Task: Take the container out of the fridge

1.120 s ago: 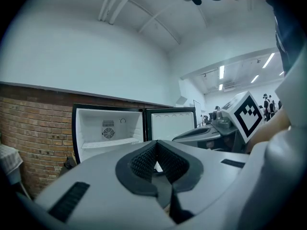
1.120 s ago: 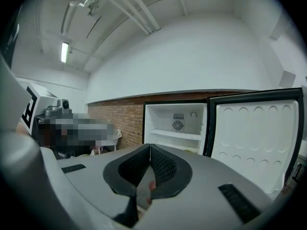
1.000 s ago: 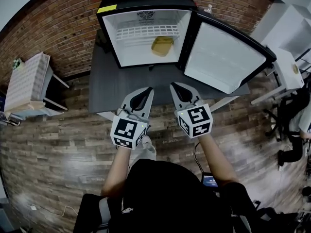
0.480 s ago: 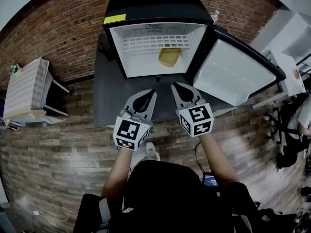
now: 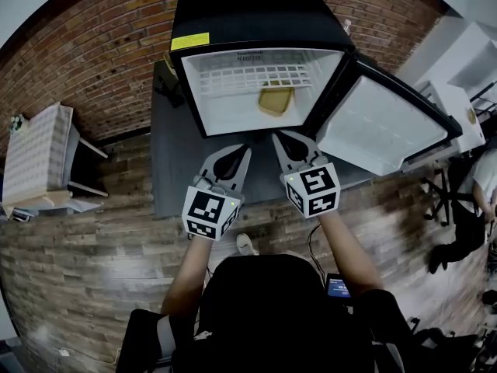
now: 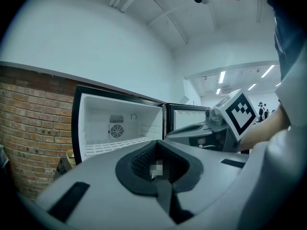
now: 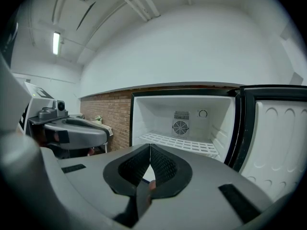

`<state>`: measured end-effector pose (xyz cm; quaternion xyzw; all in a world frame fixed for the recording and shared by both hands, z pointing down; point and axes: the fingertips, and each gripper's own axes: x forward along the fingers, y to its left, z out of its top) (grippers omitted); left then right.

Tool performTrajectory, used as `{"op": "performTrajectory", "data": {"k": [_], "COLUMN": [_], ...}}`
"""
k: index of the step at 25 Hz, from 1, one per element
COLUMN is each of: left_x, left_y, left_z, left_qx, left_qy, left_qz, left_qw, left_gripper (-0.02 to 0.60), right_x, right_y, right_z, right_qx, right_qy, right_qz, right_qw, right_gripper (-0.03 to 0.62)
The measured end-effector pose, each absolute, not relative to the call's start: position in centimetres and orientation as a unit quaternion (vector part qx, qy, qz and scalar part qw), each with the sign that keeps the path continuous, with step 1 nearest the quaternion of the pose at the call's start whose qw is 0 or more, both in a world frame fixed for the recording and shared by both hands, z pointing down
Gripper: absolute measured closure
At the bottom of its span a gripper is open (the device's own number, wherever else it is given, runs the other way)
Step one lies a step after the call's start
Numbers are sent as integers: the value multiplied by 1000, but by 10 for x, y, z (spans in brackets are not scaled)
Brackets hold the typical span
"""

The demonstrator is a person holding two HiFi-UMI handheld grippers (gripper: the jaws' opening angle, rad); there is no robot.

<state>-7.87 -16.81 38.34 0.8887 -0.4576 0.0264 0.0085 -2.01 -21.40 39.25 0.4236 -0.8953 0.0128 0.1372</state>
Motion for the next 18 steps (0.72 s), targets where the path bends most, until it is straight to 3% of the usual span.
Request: {"op": "performTrajectory", "data": {"k": [18], "left_x": [-73], "left_y": [-204], "left_z": [409], "left_qx": [887], "left_qy": [-459], "left_qz": [40], "left_qw": [24], "left_gripper": [568], "right_x": [-18], "right_y": [-256], "right_z": [423], "right_qx": [416], "right_qy": [-893], "right_qz": [34], "right_qw": [170], "right_gripper": [554]}}
